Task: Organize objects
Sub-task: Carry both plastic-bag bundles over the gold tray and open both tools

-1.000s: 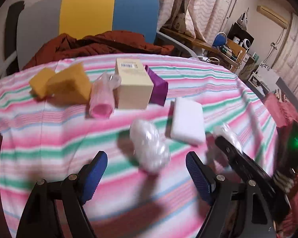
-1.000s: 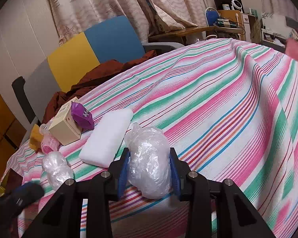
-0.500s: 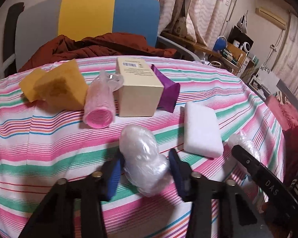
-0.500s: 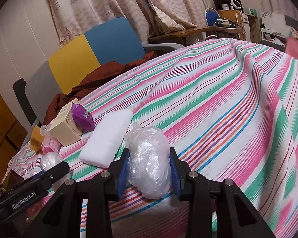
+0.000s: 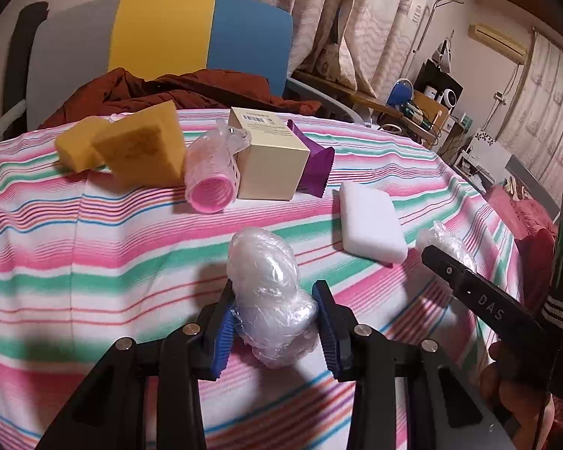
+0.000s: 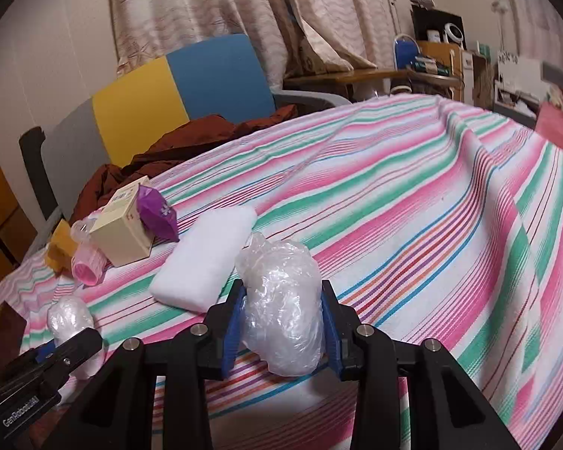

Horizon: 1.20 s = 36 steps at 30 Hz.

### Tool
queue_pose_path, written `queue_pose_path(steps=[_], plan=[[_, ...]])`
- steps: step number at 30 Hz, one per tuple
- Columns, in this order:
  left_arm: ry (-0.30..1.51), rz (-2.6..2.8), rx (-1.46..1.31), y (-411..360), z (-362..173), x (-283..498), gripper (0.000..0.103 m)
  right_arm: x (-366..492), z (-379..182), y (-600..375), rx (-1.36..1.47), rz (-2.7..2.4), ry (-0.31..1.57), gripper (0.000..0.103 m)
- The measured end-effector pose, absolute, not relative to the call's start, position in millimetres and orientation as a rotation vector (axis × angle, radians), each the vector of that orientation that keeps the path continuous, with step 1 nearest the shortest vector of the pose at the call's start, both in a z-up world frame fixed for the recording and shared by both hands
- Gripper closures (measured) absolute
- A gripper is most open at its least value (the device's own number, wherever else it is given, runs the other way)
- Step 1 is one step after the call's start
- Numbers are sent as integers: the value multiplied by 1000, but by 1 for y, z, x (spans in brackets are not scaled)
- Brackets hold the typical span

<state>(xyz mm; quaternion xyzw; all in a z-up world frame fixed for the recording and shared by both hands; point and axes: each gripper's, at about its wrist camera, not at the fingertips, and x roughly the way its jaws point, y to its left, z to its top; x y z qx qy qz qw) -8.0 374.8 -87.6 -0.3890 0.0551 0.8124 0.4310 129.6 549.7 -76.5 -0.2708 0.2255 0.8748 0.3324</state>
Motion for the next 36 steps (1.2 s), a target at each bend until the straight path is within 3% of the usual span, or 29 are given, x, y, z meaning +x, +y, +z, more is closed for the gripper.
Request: queue_pose_path(steps=[14,22,36], plan=[[62,2012,-958,336,-90,4,65,127,-72,493,-784,2382,532,65],[184,2021,-860,311,-82,38,64,119,-55,458,-799,2470,514,65],[-28,2058,-834,206,-48,51,64,104,-47,394,-870,2590,556,65]])
